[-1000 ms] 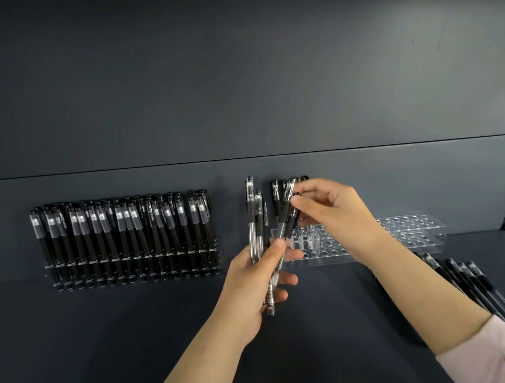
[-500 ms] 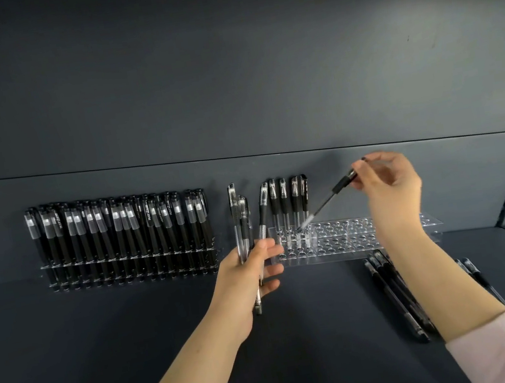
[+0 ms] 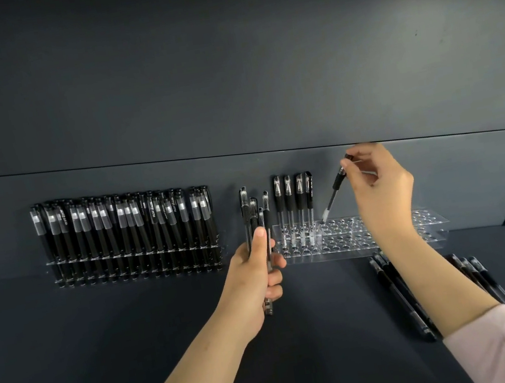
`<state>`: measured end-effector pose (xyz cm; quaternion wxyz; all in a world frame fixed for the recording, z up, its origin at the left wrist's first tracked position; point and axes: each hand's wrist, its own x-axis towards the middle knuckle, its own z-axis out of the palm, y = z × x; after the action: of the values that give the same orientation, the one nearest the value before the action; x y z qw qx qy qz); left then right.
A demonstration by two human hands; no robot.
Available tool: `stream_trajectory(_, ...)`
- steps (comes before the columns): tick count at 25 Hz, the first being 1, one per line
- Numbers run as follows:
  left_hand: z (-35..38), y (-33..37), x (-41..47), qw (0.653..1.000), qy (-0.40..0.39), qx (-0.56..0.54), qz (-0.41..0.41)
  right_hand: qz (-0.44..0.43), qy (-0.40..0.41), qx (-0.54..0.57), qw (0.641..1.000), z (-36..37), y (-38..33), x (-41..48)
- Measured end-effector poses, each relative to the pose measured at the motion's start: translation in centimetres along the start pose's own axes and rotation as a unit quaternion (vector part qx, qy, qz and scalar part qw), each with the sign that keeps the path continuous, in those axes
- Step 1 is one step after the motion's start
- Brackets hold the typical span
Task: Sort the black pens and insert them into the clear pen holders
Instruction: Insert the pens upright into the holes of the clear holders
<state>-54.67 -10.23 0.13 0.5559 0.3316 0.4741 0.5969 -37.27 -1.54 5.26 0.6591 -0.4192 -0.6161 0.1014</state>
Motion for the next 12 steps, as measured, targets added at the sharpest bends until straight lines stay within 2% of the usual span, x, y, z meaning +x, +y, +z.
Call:
stream_trajectory(8,0.0,0.0,-0.1,0.998,-0.03,0.04,0.024,-0.072,-0.089,-0.127,0.985,1.6,2.6,0.2)
stream_trajectory(12,-0.2,0.1,-0.1,0.999,-0.025,0.029,0.037,-0.062,-0.109,-0.128,0.984,1.3,2.7,0.0)
